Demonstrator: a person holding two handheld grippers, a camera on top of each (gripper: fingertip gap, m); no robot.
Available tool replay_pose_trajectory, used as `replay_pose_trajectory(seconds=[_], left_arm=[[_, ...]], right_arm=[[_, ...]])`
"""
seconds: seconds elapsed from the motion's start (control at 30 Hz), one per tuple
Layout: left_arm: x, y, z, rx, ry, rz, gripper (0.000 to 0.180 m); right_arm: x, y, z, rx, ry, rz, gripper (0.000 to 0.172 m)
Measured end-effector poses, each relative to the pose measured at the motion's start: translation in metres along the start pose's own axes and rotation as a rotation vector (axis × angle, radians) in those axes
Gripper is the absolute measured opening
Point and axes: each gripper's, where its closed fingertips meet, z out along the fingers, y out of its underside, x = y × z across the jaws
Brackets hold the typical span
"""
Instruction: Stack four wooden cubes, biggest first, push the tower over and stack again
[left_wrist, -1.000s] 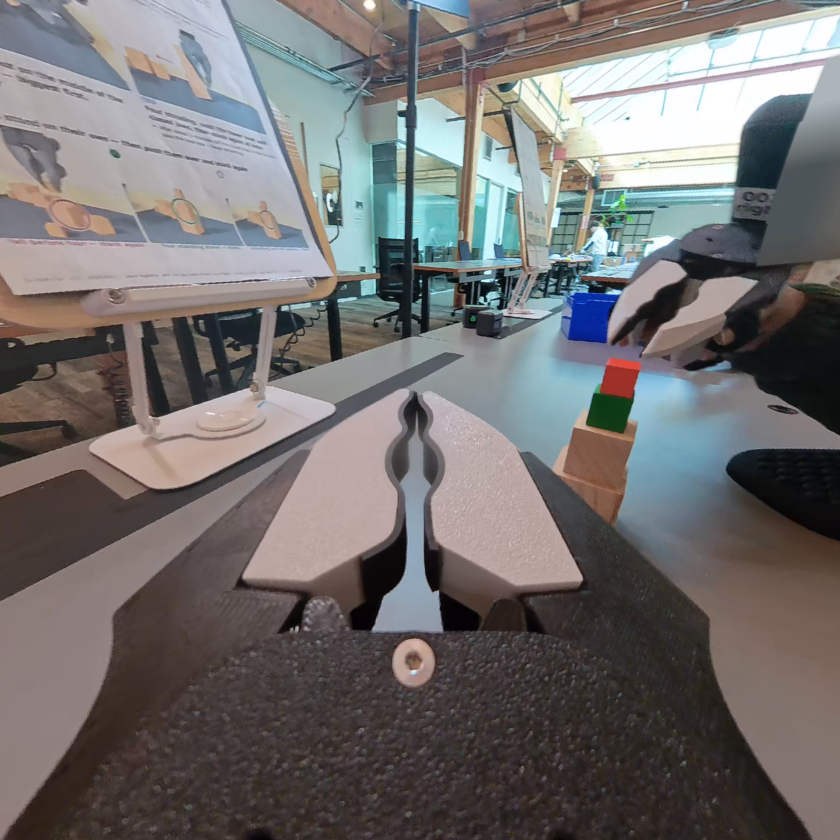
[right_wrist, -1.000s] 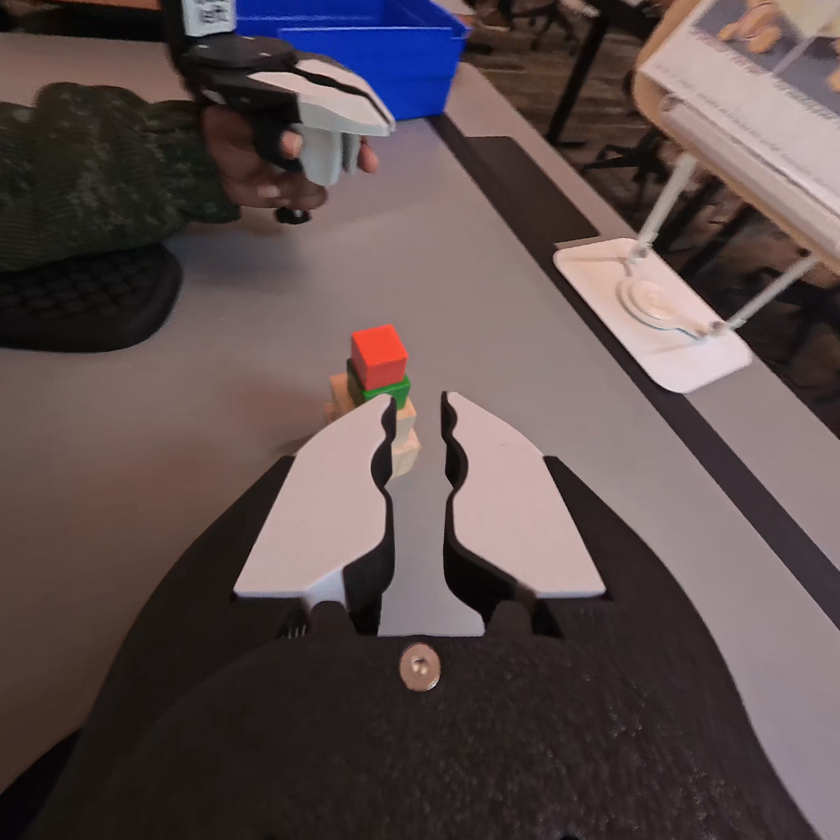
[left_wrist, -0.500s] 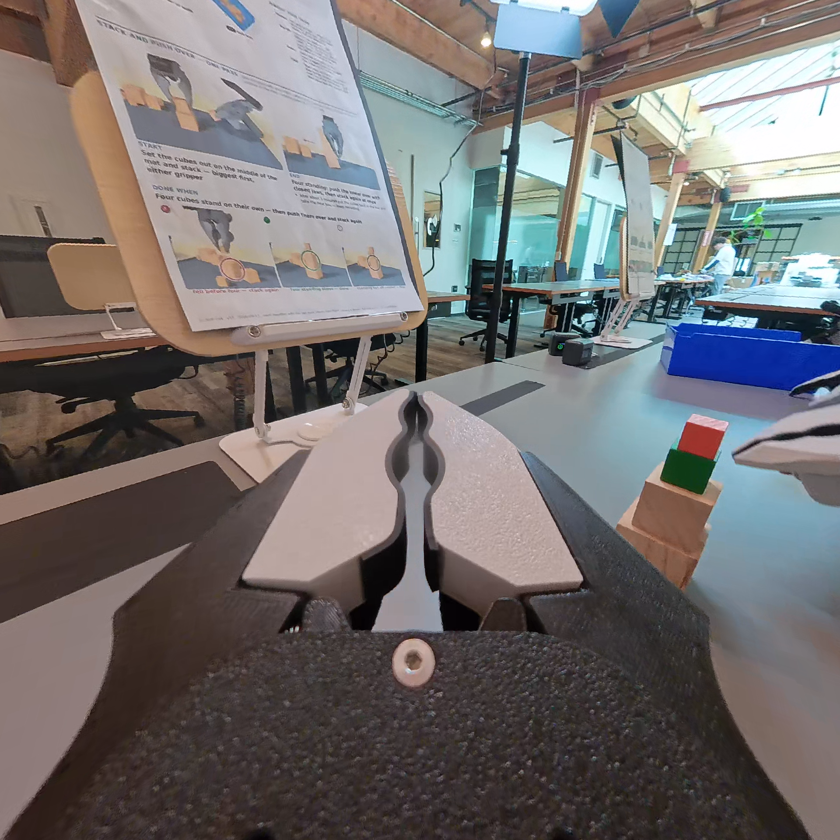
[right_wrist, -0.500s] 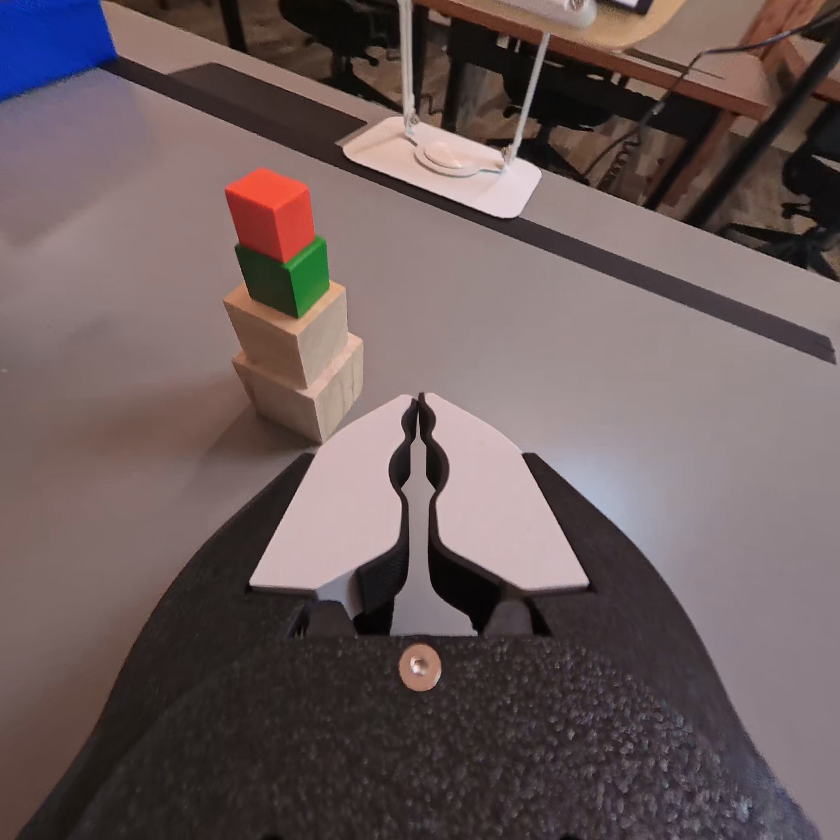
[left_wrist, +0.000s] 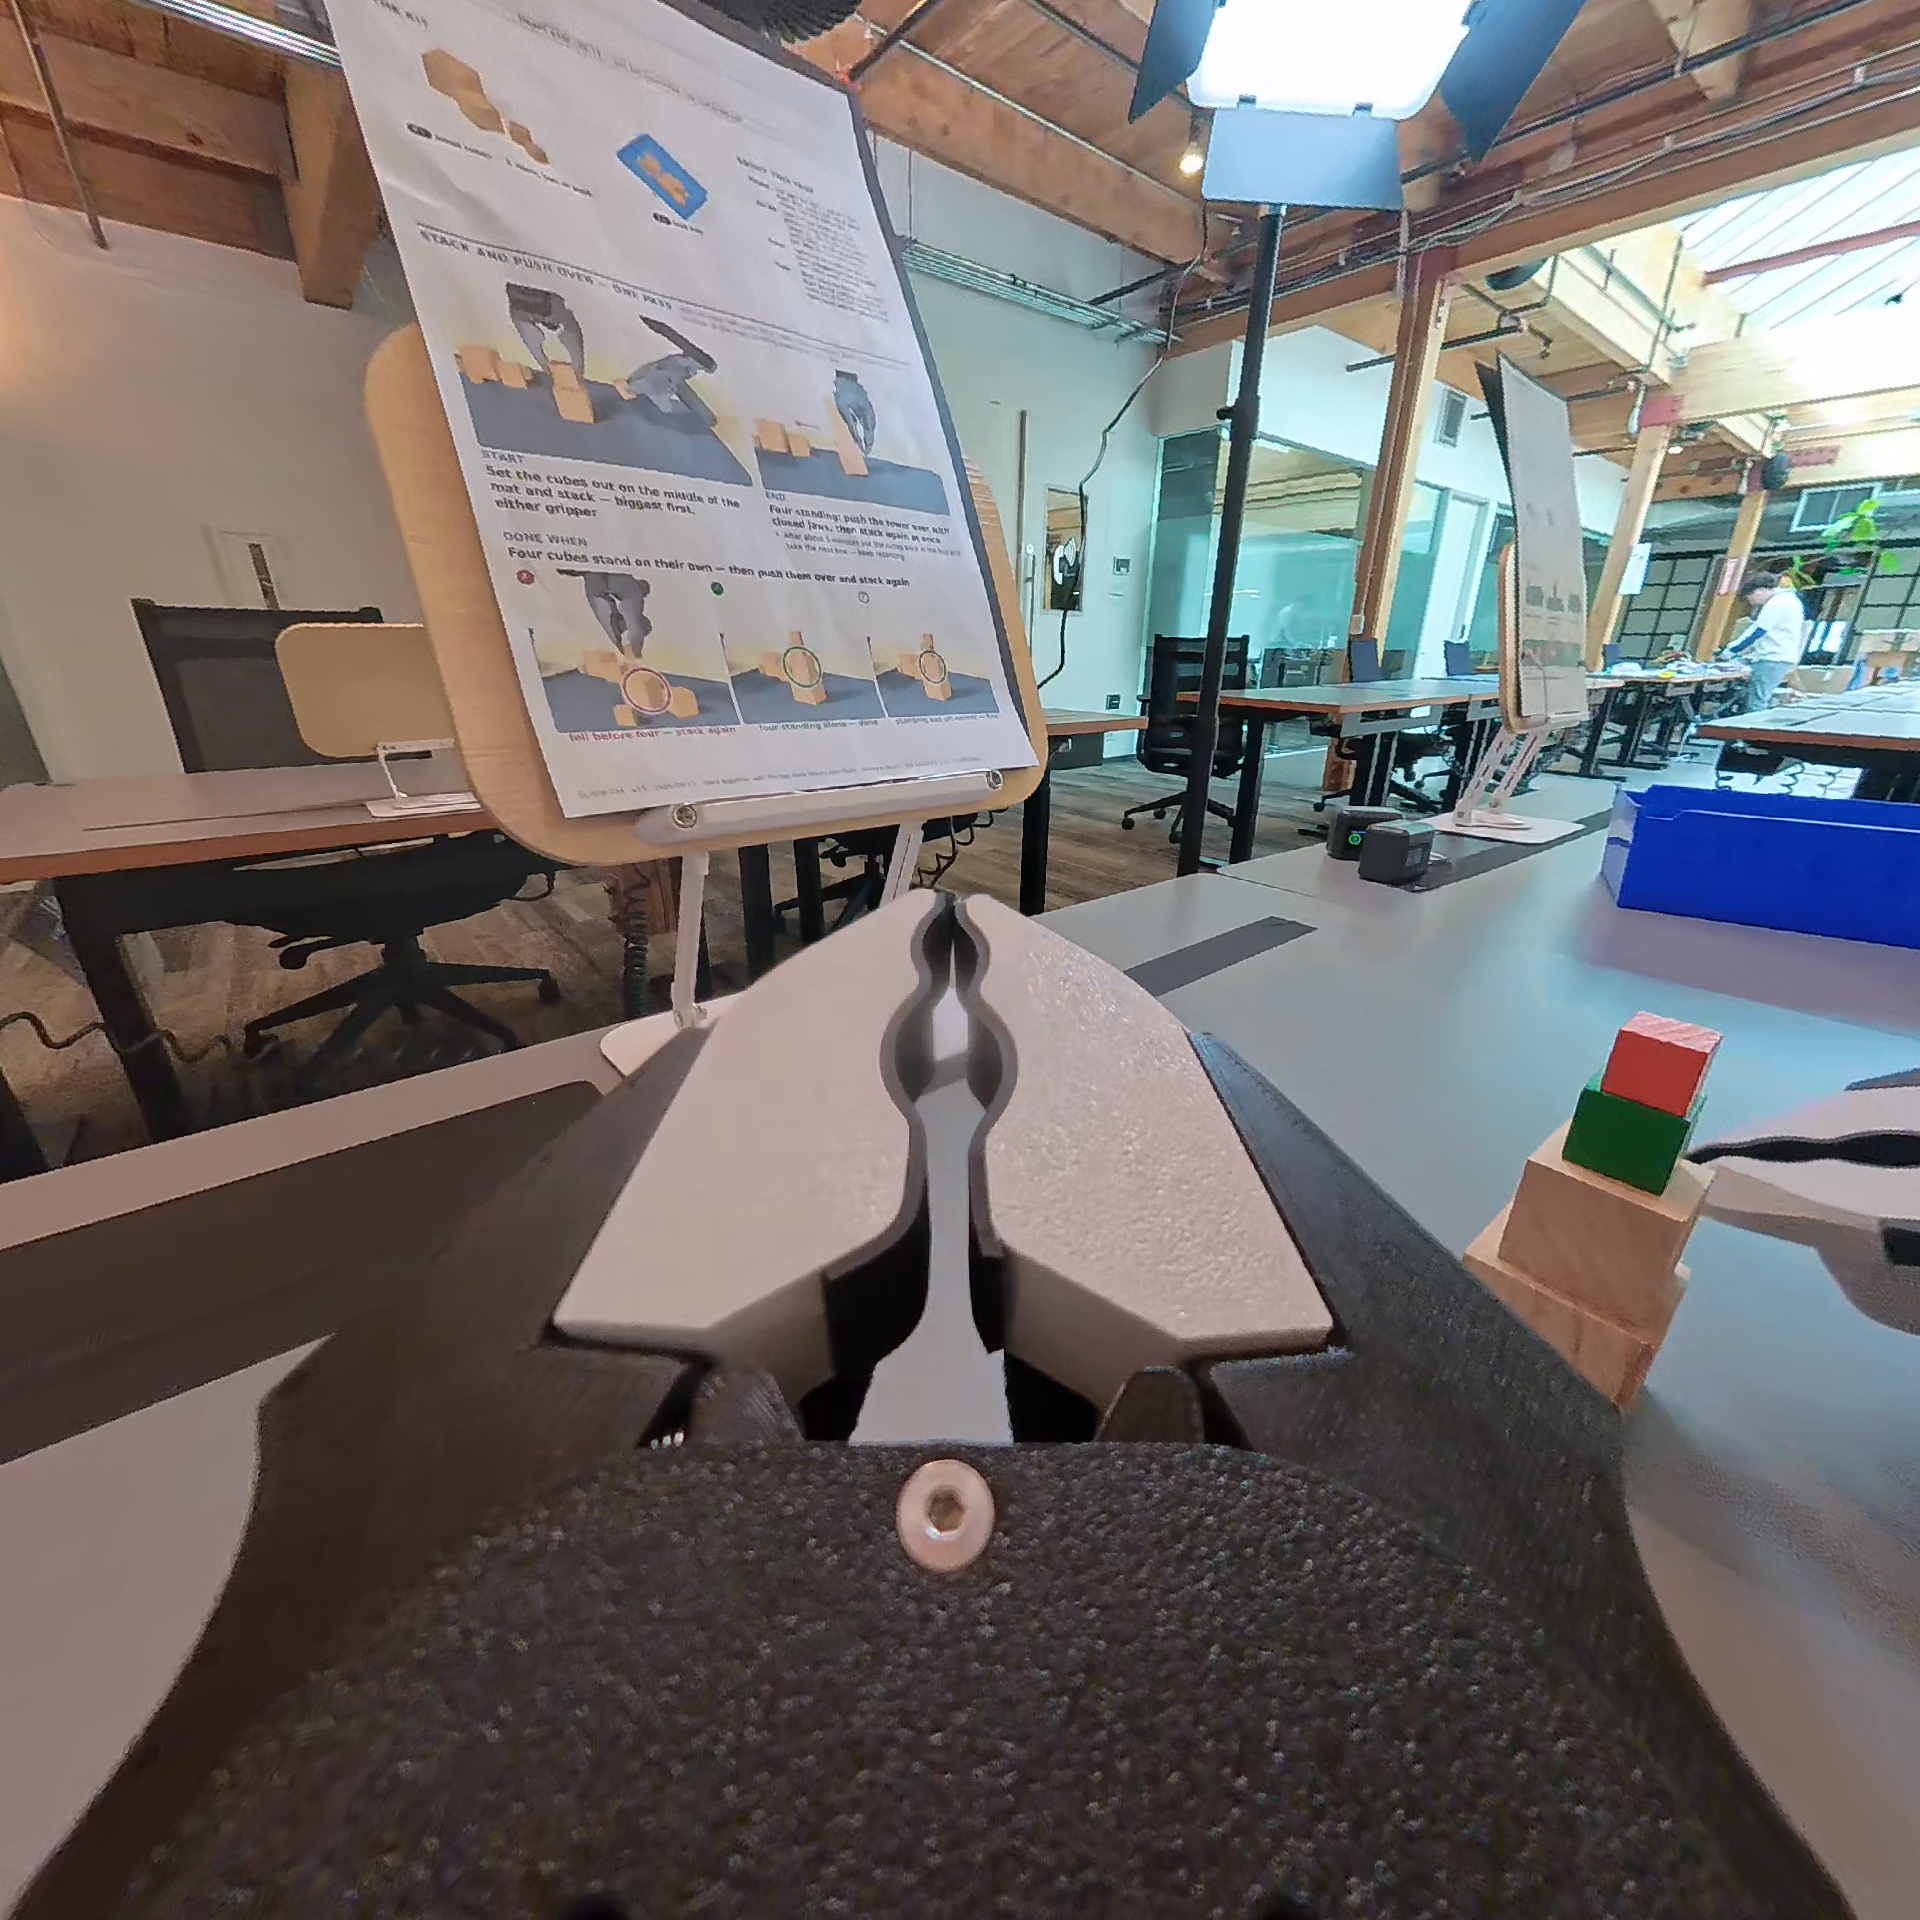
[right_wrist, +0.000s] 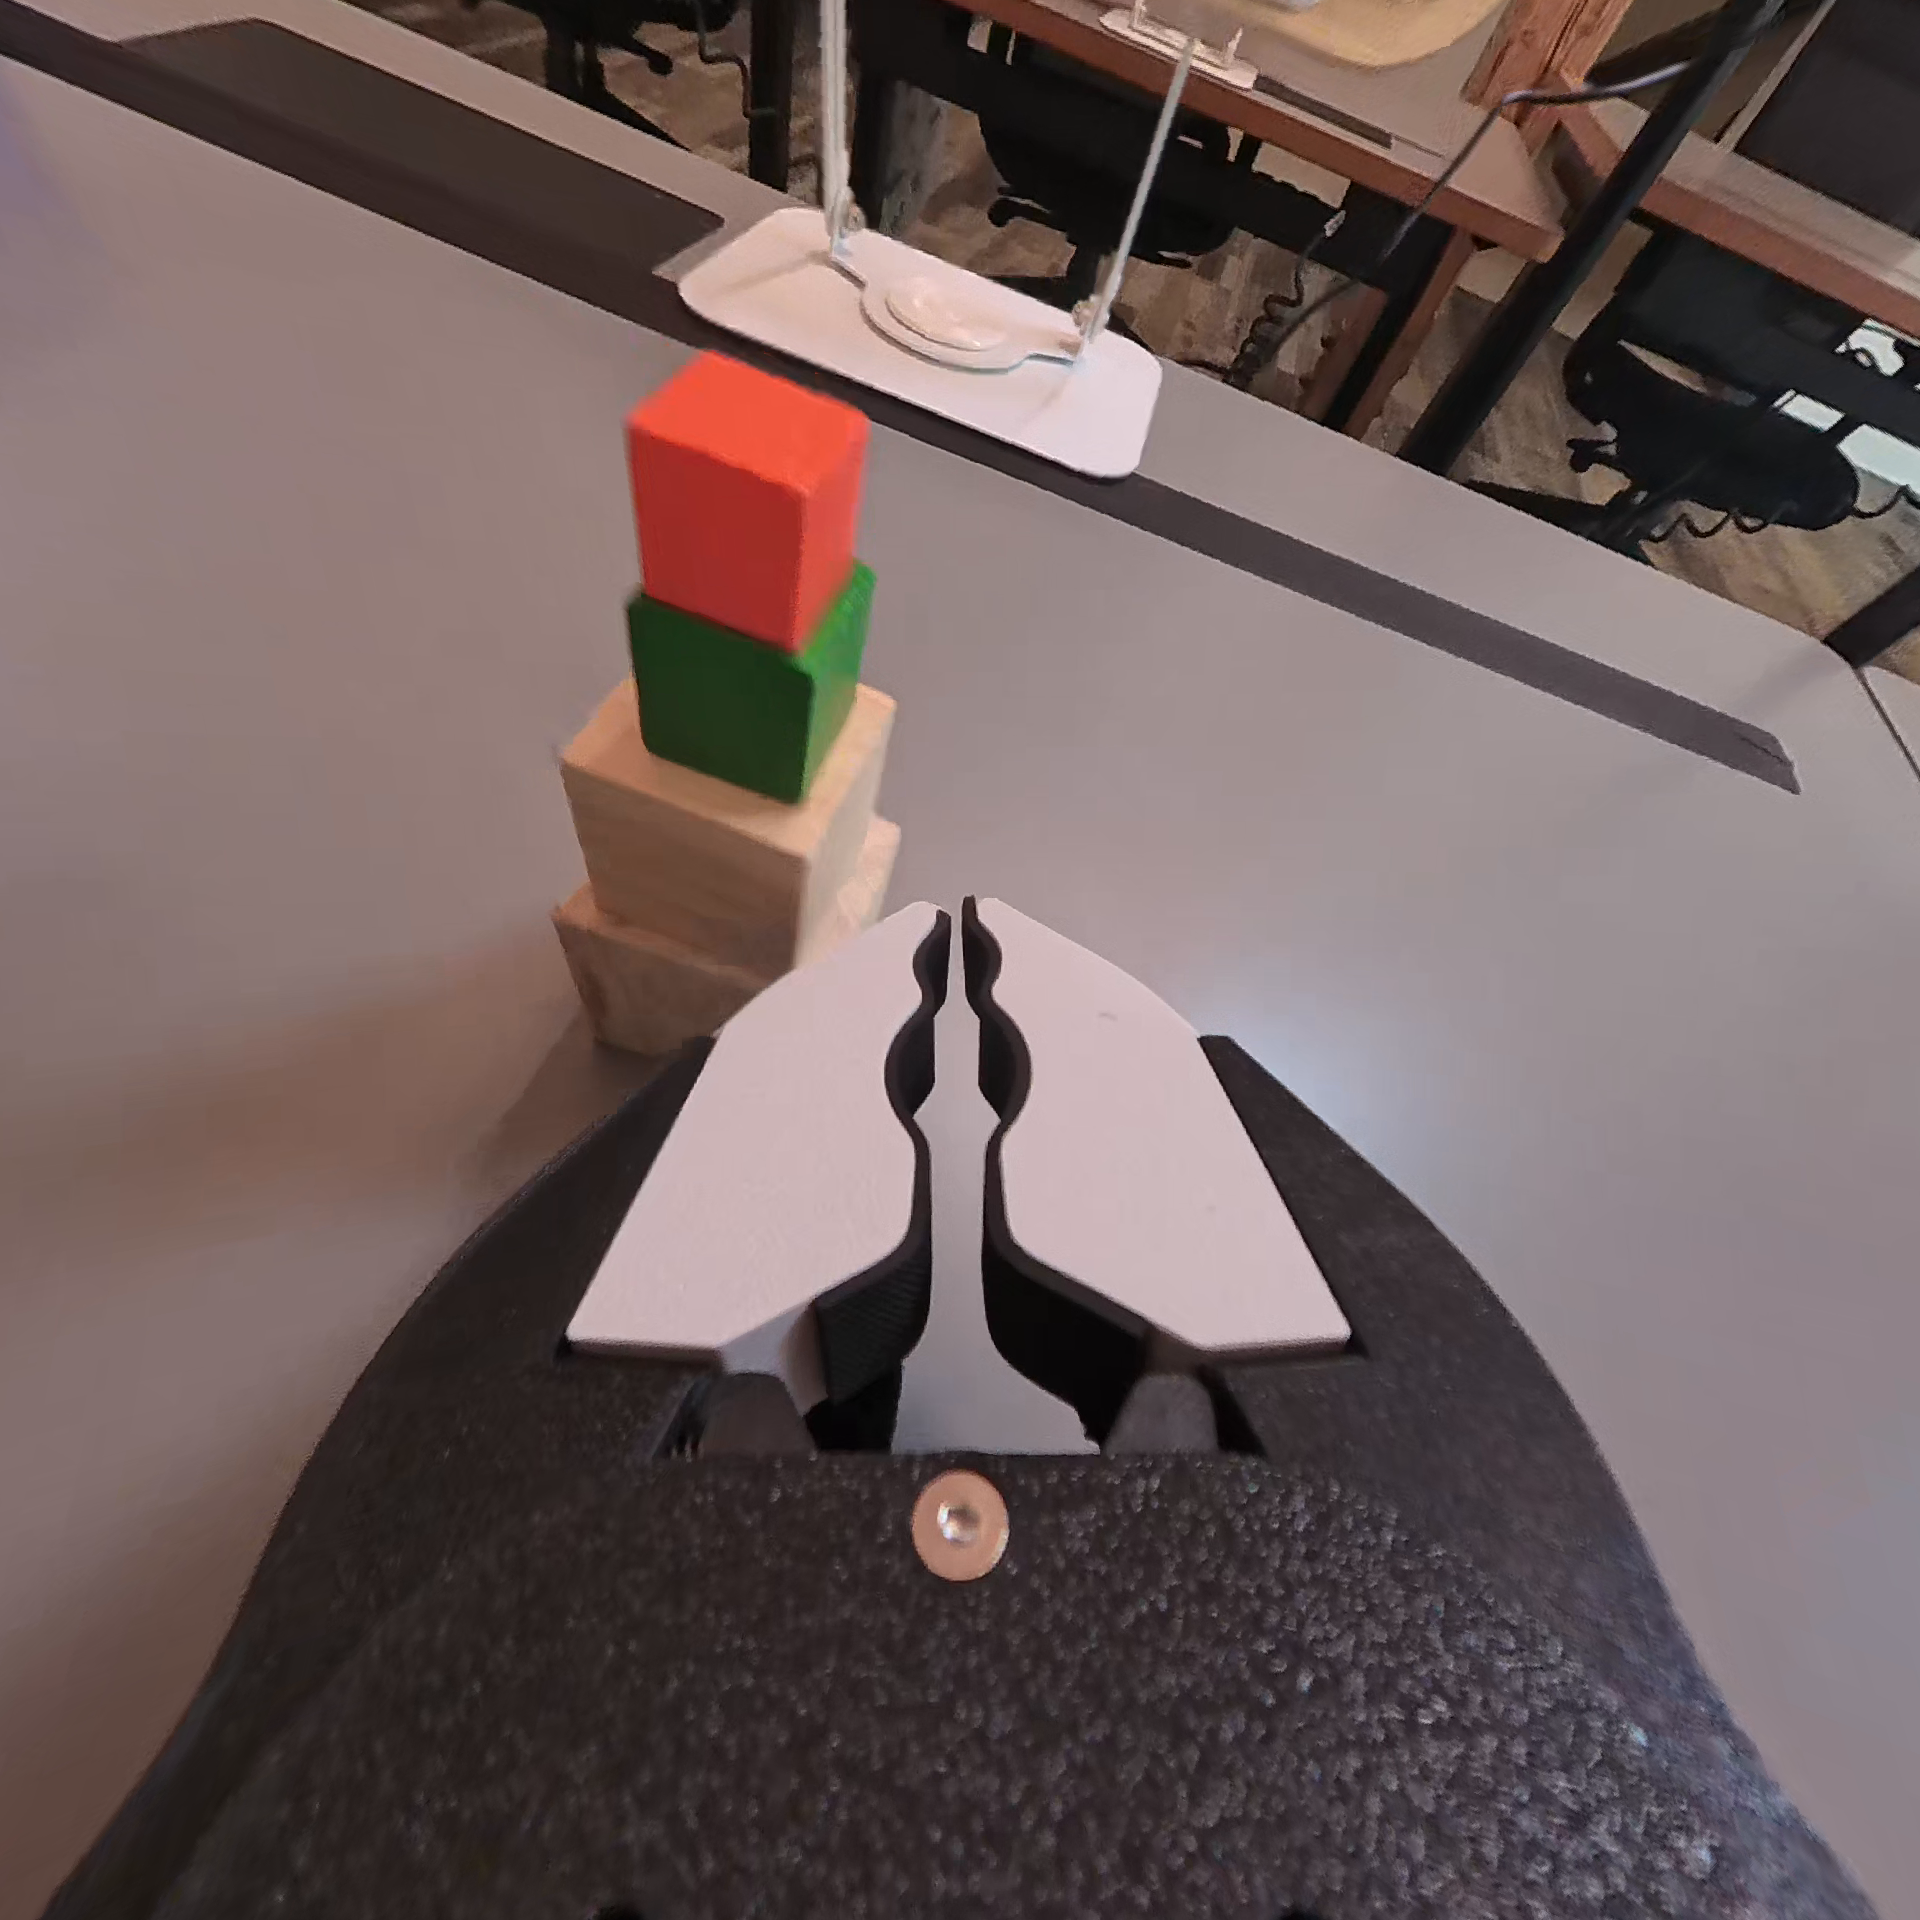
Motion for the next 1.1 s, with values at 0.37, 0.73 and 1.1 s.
replay_pose_trajectory(seconds=[0.37,0.73,1.1], left_arm=[[-0.015,-0.001,-0.007,0.016,-0.063,0.018,0.000],[-0.004,0.012,-0.001,-0.035,-0.024,0.073,0.000],[0.034,0.026,0.009,-0.096,0.114,0.129,0.000]], right_arm=[[-0.132,-0.067,0.044,0.140,-0.226,-0.316,0.000],[-0.059,-0.102,-0.006,0.305,-0.382,-0.149,0.008],[0.142,-0.091,-0.009,0.580,-0.009,0.157,0.019]])
